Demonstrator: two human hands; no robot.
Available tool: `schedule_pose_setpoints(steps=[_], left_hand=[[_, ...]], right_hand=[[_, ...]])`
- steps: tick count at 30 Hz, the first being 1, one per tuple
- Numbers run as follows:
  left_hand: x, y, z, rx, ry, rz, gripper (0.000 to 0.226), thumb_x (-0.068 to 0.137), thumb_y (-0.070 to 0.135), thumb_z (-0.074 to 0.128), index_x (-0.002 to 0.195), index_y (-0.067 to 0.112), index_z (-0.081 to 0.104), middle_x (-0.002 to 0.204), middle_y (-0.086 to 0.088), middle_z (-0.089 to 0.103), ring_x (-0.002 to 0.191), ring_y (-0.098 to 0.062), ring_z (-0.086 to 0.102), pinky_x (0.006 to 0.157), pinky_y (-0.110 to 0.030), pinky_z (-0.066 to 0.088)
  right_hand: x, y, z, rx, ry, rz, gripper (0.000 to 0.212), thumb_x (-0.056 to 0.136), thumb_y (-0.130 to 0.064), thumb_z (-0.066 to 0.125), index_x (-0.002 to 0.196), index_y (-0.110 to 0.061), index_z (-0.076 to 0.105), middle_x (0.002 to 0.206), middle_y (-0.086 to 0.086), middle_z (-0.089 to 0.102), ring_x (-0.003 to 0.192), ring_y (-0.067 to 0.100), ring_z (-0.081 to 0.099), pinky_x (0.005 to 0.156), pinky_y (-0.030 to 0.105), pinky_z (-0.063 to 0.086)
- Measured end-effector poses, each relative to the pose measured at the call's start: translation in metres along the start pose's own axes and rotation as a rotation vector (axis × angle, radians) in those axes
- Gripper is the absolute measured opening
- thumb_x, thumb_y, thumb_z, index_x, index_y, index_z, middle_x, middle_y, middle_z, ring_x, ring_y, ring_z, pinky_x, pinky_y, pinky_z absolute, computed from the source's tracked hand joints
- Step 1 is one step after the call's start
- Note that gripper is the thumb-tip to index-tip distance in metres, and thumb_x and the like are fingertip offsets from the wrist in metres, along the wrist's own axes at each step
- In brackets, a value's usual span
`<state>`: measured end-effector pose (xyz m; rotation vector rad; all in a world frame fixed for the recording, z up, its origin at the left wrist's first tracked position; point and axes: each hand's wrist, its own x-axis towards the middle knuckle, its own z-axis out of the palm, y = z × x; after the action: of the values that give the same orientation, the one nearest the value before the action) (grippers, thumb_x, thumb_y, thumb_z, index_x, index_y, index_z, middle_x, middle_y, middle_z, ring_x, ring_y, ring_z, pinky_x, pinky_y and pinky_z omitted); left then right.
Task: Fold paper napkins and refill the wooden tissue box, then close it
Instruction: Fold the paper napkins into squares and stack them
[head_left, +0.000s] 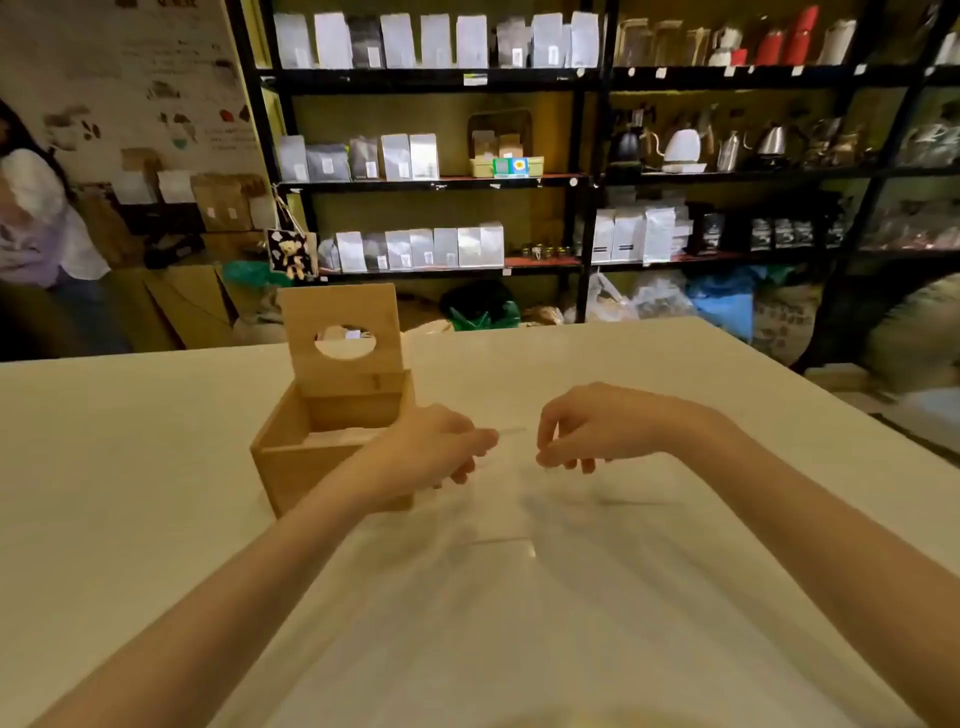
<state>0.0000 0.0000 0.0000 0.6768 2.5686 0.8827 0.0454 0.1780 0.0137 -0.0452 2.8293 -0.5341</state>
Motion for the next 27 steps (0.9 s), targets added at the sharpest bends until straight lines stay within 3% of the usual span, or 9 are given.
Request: schedule_pose_setpoints(steps=[3,5,8,12,15,18,22,27], left_hand=[[0.0,-0.015,0.02,0.154,0.114,0.117,0.028,0.094,0.028,0.044,0.107,0.013,0.064,0.106,-0.004,0.065,0.092,-0.016,0.059,0.08,-0.025,0.047],[0.0,-0.026,0.037,0.24,0.218,0.187,0.029,0.094,0.019,0.042,0.117,0.014,0.058,0.118,-0.002,0.058,0.102,-0.014,0.055,0.087,-0.021,0.041],[0.005,-0.044,0.055,0.273,0.35,0.271,0.032,0.094,0.013,0.04,0.125,0.01,0.049,0.127,-0.007,0.047,0.113,-0.02,0.048,0.092,-0.023,0.038],[0.009,-0.058,0.067,0.367,0.371,0.348,0.038,0.09,0.006,0.045,0.127,-0.002,0.045,0.13,-0.02,0.046,0.12,-0.033,0.045,0.099,-0.034,0.039],[0.009,-0.058,0.067,0.382,0.342,0.309,0.047,0.095,0.015,0.038,0.139,0.001,0.028,0.147,-0.018,0.029,0.137,-0.027,0.024,0.113,-0.028,0.018],[0.01,-0.058,0.068,0.417,0.288,0.244,0.051,0.098,0.021,0.029,0.144,0.006,0.014,0.153,-0.011,0.019,0.143,-0.021,0.011,0.115,-0.027,0.007],[0.012,-0.058,0.069,0.395,0.324,0.243,0.052,0.097,0.022,0.03,0.144,0.007,0.014,0.149,-0.01,0.027,0.139,-0.02,0.02,0.113,-0.025,0.013],[0.008,-0.06,0.068,0.25,0.418,0.35,0.047,0.093,0.014,0.042,0.139,0.008,0.031,0.128,-0.009,0.044,0.117,-0.02,0.044,0.093,-0.017,0.029]], right_hand=[[0.003,0.006,0.017,0.037,0.089,-0.011,0.024,0.085,-0.034,0.059,0.1,-0.015,0.062,0.083,-0.006,0.056,0.07,0.012,0.058,0.07,0.029,0.047],[0.007,0.01,0.032,0.041,0.16,-0.022,0.023,0.085,-0.033,0.058,0.102,-0.017,0.062,0.087,-0.005,0.055,0.078,0.014,0.055,0.075,0.03,0.046],[0.011,0.016,0.05,0.005,0.313,-0.052,0.025,0.087,-0.033,0.054,0.108,-0.019,0.059,0.09,-0.007,0.054,0.082,0.013,0.05,0.071,0.027,0.042],[0.013,0.022,0.072,-0.072,0.518,-0.095,0.031,0.091,-0.034,0.047,0.119,-0.021,0.052,0.109,-0.004,0.056,0.104,0.013,0.045,0.08,0.028,0.04],[0.017,0.026,0.081,-0.197,0.56,-0.098,0.041,0.092,-0.034,0.044,0.129,-0.017,0.047,0.121,0.002,0.053,0.114,0.021,0.041,0.089,0.032,0.04],[0.022,0.028,0.086,-0.297,0.54,-0.094,0.042,0.092,-0.034,0.039,0.127,-0.014,0.05,0.123,0.006,0.052,0.114,0.026,0.04,0.089,0.035,0.037],[0.021,0.026,0.088,-0.307,0.579,-0.13,0.049,0.085,-0.038,0.03,0.107,-0.01,0.064,0.107,0.008,0.061,0.103,0.031,0.049,0.077,0.036,0.04],[0.023,0.026,0.089,-0.154,0.612,-0.141,0.021,0.087,-0.027,0.051,0.101,-0.013,0.06,0.105,0.0,0.06,0.105,0.023,0.044,0.08,0.029,0.033]])
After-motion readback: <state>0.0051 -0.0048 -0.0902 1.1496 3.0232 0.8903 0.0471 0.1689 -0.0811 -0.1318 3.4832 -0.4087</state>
